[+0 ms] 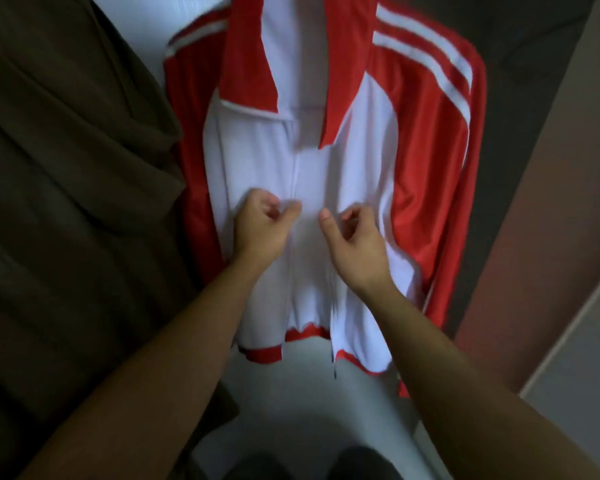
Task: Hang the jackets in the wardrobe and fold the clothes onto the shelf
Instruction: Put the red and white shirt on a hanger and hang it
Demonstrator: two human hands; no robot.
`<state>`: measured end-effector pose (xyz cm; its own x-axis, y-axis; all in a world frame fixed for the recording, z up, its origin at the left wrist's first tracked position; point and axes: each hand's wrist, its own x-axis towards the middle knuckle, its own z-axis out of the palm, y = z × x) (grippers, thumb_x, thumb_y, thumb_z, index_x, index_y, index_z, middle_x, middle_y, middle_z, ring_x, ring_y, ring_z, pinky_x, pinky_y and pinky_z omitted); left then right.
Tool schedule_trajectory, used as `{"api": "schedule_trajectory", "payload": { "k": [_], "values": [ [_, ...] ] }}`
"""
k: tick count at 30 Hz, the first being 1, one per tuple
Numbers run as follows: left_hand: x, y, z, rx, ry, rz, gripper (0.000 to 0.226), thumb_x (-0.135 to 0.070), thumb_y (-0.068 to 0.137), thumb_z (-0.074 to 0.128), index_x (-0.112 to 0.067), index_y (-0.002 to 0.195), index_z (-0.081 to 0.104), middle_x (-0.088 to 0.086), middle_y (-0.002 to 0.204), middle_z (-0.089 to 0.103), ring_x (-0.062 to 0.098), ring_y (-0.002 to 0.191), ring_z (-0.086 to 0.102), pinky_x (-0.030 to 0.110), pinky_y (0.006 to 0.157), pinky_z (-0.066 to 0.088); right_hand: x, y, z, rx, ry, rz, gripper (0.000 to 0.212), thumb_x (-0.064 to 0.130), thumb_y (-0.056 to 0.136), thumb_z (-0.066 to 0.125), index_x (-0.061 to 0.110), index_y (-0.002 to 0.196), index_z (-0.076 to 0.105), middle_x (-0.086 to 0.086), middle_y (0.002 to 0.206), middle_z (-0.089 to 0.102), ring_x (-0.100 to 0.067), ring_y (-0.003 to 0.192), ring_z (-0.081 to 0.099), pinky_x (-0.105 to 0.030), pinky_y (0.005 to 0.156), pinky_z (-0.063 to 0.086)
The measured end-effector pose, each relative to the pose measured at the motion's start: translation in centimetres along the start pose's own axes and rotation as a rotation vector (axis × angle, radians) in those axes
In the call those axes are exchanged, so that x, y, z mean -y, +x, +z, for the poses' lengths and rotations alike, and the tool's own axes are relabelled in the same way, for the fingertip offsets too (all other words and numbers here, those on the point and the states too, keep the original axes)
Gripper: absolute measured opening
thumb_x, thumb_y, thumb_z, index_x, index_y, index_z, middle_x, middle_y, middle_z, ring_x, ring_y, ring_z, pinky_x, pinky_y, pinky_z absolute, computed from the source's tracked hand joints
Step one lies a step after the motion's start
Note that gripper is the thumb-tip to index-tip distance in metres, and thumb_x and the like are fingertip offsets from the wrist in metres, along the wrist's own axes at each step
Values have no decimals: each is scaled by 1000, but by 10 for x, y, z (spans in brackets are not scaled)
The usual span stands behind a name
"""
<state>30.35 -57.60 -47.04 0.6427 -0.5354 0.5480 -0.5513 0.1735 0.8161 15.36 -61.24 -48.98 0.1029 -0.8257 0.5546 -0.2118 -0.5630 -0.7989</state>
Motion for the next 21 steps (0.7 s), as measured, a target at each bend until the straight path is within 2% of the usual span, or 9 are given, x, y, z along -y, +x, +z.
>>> {"api": "schedule_trajectory", "payload": {
  "k": [3, 6, 8, 9, 11, 14, 16, 18, 21],
  "values": [
    [67, -52, 11, 122, 61, -279, 21, -23, 81, 78, -21, 78, 58, -7, 72, 63, 4, 64, 58, 14, 55, 39, -48, -33, 13, 133, -68, 212, 34, 52, 88, 63, 20, 92, 51, 8, 71, 59, -10, 70, 60, -29, 67, 42],
    [127, -95, 16, 250, 134, -502, 12, -15, 85, 74, -14, 80, 63, 12, 81, 70, 28, 77, 64, 27, 62, 42, -87, -62, 25, 258, -86, 400, 22, 35, 91, 64, 16, 97, 57, 7, 77, 62, -19, 82, 62, -32, 77, 46],
    [155, -115, 14, 293, 153, -638, 12, -14, 89, 68, -12, 79, 62, 23, 84, 69, 36, 75, 64, 35, 66, 48, -103, -77, 30, 310, -63, 550, 15, 31, 91, 64, 17, 91, 59, 2, 82, 65, -21, 81, 62, -37, 79, 50],
    [167, -122, 12, 300, 164, -698, 13, -14, 91, 65, -11, 79, 61, 23, 83, 68, 33, 70, 62, 35, 63, 48, -110, -84, 33, 336, -51, 624, 13, 30, 91, 64, 20, 86, 58, 0, 79, 64, -20, 73, 60, -37, 72, 49],
    [187, -130, 7, 311, 149, -827, 15, -15, 93, 60, -14, 78, 60, 10, 74, 63, 21, 57, 58, 26, 52, 46, -126, -97, 38, 398, -29, 750, 17, 24, 92, 61, 20, 77, 56, -2, 68, 59, -18, 58, 52, -32, 54, 43],
    [210, -139, -1, 270, 20, -1113, 10, -19, 94, 61, -14, 85, 60, 4, 78, 62, 15, 61, 58, 26, 50, 46, -151, -112, 49, 437, 12, 1014, 11, 15, 93, 58, 8, 86, 62, -6, 70, 55, -20, 59, 51, -26, 48, 39],
    [220, -145, -6, 211, -118, -1285, 18, -23, 93, 66, -10, 102, 59, 11, 94, 62, 21, 75, 62, 28, 52, 50, -167, -121, 58, 400, 42, 1212, 9, 11, 93, 59, 4, 98, 60, -11, 84, 54, -23, 72, 52, -28, 54, 44],
    [229, -150, -10, 166, -243, -1363, 30, -23, 89, 70, -9, 112, 56, 14, 104, 58, 23, 80, 63, 27, 50, 51, -178, -128, 64, 375, 81, 1359, 10, 10, 93, 58, 5, 100, 52, -12, 89, 49, -27, 83, 49, -33, 67, 48],
    [234, -148, -13, 66, -486, -1383, 27, -16, 84, 71, -8, 108, 61, 11, 102, 59, 21, 77, 64, 26, 51, 51, -190, -133, 68, 284, 127, 1483, 12, 4, 94, 56, 2, 105, 50, -14, 111, 50, -35, 113, 50, -42, 99, 48]
  ]
}}
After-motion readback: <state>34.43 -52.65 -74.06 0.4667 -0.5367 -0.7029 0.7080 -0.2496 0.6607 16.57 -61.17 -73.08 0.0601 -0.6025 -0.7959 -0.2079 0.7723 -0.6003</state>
